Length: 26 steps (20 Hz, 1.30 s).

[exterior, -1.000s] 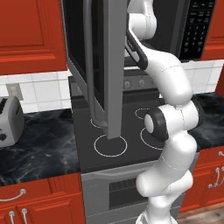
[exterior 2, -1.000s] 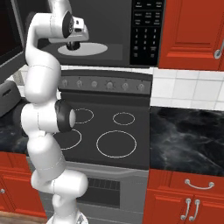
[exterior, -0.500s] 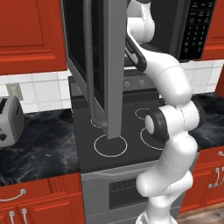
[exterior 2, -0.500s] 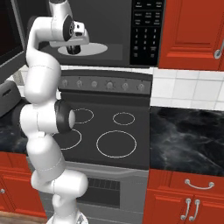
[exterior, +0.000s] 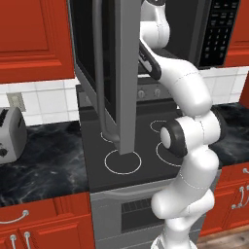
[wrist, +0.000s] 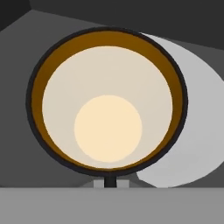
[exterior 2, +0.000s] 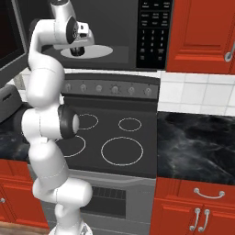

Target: Pick the mug from the counter and place it inside the microwave. Then close the microwave.

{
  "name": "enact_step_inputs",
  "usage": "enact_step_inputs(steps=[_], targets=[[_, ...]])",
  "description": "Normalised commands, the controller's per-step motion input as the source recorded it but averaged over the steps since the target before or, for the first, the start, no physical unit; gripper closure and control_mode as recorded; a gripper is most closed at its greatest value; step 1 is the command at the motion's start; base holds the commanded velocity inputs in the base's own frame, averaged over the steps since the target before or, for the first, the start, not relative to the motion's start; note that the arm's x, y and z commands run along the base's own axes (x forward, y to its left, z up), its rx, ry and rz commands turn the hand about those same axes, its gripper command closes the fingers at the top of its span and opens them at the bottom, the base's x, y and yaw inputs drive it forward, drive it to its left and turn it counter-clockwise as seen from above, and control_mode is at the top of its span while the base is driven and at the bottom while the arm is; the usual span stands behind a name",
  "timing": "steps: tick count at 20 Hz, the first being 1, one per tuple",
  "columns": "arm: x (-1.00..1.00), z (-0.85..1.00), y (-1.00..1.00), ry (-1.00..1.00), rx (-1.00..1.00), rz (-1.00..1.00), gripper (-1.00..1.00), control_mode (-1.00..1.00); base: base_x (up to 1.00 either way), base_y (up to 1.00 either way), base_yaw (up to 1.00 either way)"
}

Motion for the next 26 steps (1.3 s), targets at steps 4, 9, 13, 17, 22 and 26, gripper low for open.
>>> enact_step_inputs(steps=[4, 9, 13, 17, 22, 26], targets=[[0.08, 0.00, 0.00, 0.00, 0.00, 0.00, 1.00, -1.00, 0.00, 0.00, 0.00], [0.00, 0.00, 0.00, 0.00, 0.00, 0.00, 1.00, -1.00, 0.00, 0.00, 0.00], [0.00, 0.00, 0.00, 0.00, 0.00, 0.00, -1.00, -1.00, 0.00, 0.00, 0.00], [0.00, 0.00, 0.00, 0.00, 0.00, 0.00, -1.00, -1.00, 0.00, 0.00, 0.00], [-0.23, -0.01, -0.01, -0.06, 0.00, 0.00, -1.00, -1.00, 0.00, 0.00, 0.00], [-0.62, -0.02, -0.02, -0.16, 0.00, 0.00, -1.00, -1.00, 0.00, 0.00, 0.00]])
